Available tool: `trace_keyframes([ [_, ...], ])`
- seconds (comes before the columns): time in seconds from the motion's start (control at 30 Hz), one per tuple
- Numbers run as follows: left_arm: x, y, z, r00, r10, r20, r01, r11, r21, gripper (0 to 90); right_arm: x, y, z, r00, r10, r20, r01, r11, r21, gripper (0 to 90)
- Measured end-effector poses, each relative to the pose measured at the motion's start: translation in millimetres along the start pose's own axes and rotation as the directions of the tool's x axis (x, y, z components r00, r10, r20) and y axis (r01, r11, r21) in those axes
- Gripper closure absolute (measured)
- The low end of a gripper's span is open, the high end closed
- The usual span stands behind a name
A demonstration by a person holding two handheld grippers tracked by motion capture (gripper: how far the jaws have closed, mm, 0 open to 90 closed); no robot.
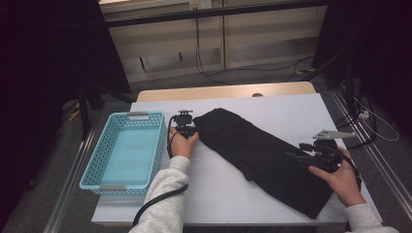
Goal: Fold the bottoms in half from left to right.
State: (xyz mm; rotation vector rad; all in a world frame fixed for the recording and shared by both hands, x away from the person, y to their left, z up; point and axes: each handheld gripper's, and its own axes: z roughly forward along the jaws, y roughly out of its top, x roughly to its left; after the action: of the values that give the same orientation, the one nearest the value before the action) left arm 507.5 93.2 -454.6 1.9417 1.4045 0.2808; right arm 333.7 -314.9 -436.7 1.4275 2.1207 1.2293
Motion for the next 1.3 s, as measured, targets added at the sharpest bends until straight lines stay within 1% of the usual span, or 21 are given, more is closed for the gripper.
trace_keyframes([
  [0.03,-0.3,0.4,0.2,1.0,0.002,0.004,-0.002,1.0,0.005,82.1,0.1,0.0,0.1,1.0,0.001,0.002,-0.001,1.0,0.001,25.7],
  [0.07,0.0,1.6,-0.1,1.0,-0.003,0.007,0.003,0.9999,0.012,82.9,0.7,0.0,0.3,1.0,-0.003,-0.001,0.003,1.0,0.002,25.6],
  [0.1,0.2,2.5,0.1,1.0,-0.008,0.003,0.008,0.9999,0.009,83.2,1.4,0.2,0.3,1.0,-0.008,-0.001,0.008,1.0,0.0,25.6],
  [0.13,1.0,4.1,0.0,0.9998,-0.015,0.01,0.015,0.9996,0.022,83.5,2.0,0.4,0.3,1.0,-0.008,0.001,0.008,1.0,0.0,25.6],
  [0.17,1.6,5.1,-0.3,0.9997,-0.02,0.013,0.02,0.9995,0.024,83.7,2.1,0.9,0.4,1.0,-0.009,-0.002,0.009,1.0,0.0,25.3],
  [0.23,3.1,7.4,-2.2,0.9997,-0.023,0.008,0.023,0.9995,0.021,84.0,2.9,1.6,-0.1,0.9999,-0.011,-0.002,0.011,1.0,-0.006,25.1],
  [0.3,4.8,9.7,-5.1,0.9997,-0.024,0.01,0.024,0.9996,0.012,84.1,3.2,1.7,0.1,0.9997,-0.016,-0.016,0.016,1.0,-0.008,24.9],
  [0.37,6.3,12.1,-8.1,0.9995,-0.029,0.014,0.029,0.9995,0.007,84.2,3.7,1.3,0.9,0.9992,-0.021,-0.033,0.021,1.0,-0.002,24.2],
  [0.47,8.4,15.7,-11.3,0.9993,-0.034,0.012,0.034,0.9994,0.006,84.2,3.3,0.5,2.0,0.999,-0.02,-0.039,0.021,1.0,0.011,23.2],
  [0.63,11.8,21.6,-16.8,0.9992,-0.04,0.006,0.04,0.9992,0.003,84.3,2.6,0.7,0.1,0.9993,-0.02,-0.032,0.02,1.0,0.003,23.1],
  [0.67,12.2,22.4,-17.8,0.9994,-0.034,0.004,0.034,0.9994,0.007,84.3,2.5,0.7,-0.2,0.9993,-0.021,-0.031,0.021,1.0,0.002,23.1],
  [0.73,13.0,23.9,-19.1,0.9994,-0.035,0.001,0.035,0.9994,0.0,84.3,2.4,0.7,-0.6,0.9994,-0.019,-0.028,0.019,1.0,0.002,23.1],
  [0.83,15.5,26.2,-20.9,0.9989,-0.046,-0.007,0.046,0.9989,-0.007,84.3,2.3,1.0,-1.2,0.9994,-0.017,-0.029,0.017,1.0,0.0,23.1],
  [0.93,20.0,30.1,-24.4,0.9992,-0.032,-0.025,0.032,0.9995,-0.006,84.3,2.1,1.1,-1.6,0.9995,-0.017,-0.028,0.017,1.0,0.0,23.1],
  [1.0,23.4,32.7,-26.2,0.9982,-0.047,-0.036,0.046,0.9988,-0.017,84.3,1.6,0.8,-1.1,0.9994,-0.018,-0.028,0.019,1.0,0.003,23.1],
  [1.03,25.3,33.6,-26.9,0.9982,-0.044,-0.04,0.043,0.9988,-0.021,84.4,1.2,0.6,-0.9,0.9995,-0.017,-0.025,0.017,1.0,0.003,23.1],
  [1.07,27.8,35.1,-28.6,0.9975,-0.043,-0.056,0.042,0.9989,-0.02,84.3,1.0,0.6,-0.9,0.9995,-0.016,-0.026,0.016,1.0,0.004,23.1],
  [1.1,27.8,35.1,-28.6,0.9975,-0.043,-0.056,0.042,0.9989,-0.02,84.3,1.0,0.6,-0.9,0.9995,-0.016,-0.026,0.016,1.0,0.004,23.1],
  [1.13,29.7,36.5,-30.2,0.9966,-0.038,-0.074,0.036,0.9991,-0.024,84.3,0.3,0.6,-1.4,0.9995,-0.019,-0.024,0.019,1.0,0.001,23.1],
  [1.2,28.4,36.3,-31.5,0.9974,-0.037,-0.061,0.036,0.9989,-0.03,84.3,0.1,0.8,-1.8,0.9995,-0.02,-0.024,0.02,1.0,-0.001,23.1],
  [1.3,23.0,34.9,-32.6,0.9989,-0.015,-0.045,0.014,0.9992,-0.037,84.3,0.6,1.1,-1.6,0.9995,-0.019,-0.026,0.019,1.0,-0.001,23.1],
])
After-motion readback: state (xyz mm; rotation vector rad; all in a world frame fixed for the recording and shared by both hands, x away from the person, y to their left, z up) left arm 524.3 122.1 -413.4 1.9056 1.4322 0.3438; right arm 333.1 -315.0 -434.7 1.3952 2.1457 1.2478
